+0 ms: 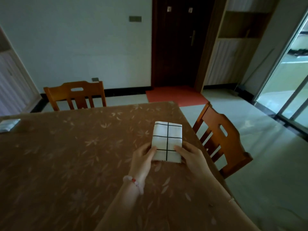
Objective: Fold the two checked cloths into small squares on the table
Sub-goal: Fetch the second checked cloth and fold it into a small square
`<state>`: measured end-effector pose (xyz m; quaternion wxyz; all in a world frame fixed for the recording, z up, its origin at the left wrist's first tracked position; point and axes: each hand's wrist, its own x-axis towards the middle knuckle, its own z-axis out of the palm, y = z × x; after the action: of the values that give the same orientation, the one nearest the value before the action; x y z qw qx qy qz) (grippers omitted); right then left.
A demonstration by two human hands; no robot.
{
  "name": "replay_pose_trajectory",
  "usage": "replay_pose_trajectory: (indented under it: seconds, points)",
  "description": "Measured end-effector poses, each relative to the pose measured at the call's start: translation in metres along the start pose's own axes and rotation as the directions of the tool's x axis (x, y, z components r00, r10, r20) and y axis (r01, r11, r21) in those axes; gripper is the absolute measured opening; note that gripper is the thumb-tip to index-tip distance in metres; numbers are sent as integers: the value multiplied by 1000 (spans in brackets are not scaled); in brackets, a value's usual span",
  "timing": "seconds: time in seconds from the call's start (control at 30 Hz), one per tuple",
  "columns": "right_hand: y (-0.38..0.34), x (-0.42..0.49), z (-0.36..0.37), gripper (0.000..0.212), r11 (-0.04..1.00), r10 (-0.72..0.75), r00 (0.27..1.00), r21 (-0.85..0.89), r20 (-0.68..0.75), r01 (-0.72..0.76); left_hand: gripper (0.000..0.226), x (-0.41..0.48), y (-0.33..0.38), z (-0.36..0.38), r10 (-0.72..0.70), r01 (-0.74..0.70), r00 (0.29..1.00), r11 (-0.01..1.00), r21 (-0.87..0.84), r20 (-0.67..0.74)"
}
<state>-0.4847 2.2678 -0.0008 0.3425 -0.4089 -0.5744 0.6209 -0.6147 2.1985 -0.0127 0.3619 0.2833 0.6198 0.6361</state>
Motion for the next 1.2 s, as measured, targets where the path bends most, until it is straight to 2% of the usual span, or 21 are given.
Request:
replay_pose_trajectory:
  seconds: [0.17,0.23,0.37,0.5,0.6,0.8,1.0,1.2]
  points:
    - [-28,-9,-11,12,995,-96,990,17,-99,98,34,2,30,15,35,-34,998,999,-3,55]
    - [-32,-15,-19,11,992,-127,978,-24,-164,125,31,0,36,26,49,-50,994,999,5,97]
    - [-39,-30,-41,12,989,-142,951,4,-276,149,28,-9,46,52,123,-121,965,992,-20,230]
    - [-42,-50,-70,32,986,-112,924,75,-366,149,19,-16,41,80,104,-101,948,995,-25,299]
    - [-42,-66,-92,27,985,-90,912,101,-399,141,10,-20,35,103,93,-84,939,996,-43,330]
    - [-42,-80,-125,24,983,-114,910,86,-398,161,12,-34,31,132,108,-101,931,994,-37,348]
    - [-42,-55,-128,25,986,-134,954,65,-268,156,11,-38,31,124,141,-142,975,990,-7,170]
    - [-42,-33,-107,16,991,-132,991,18,24,131,10,-60,37,97,132,-136,982,991,-18,-136]
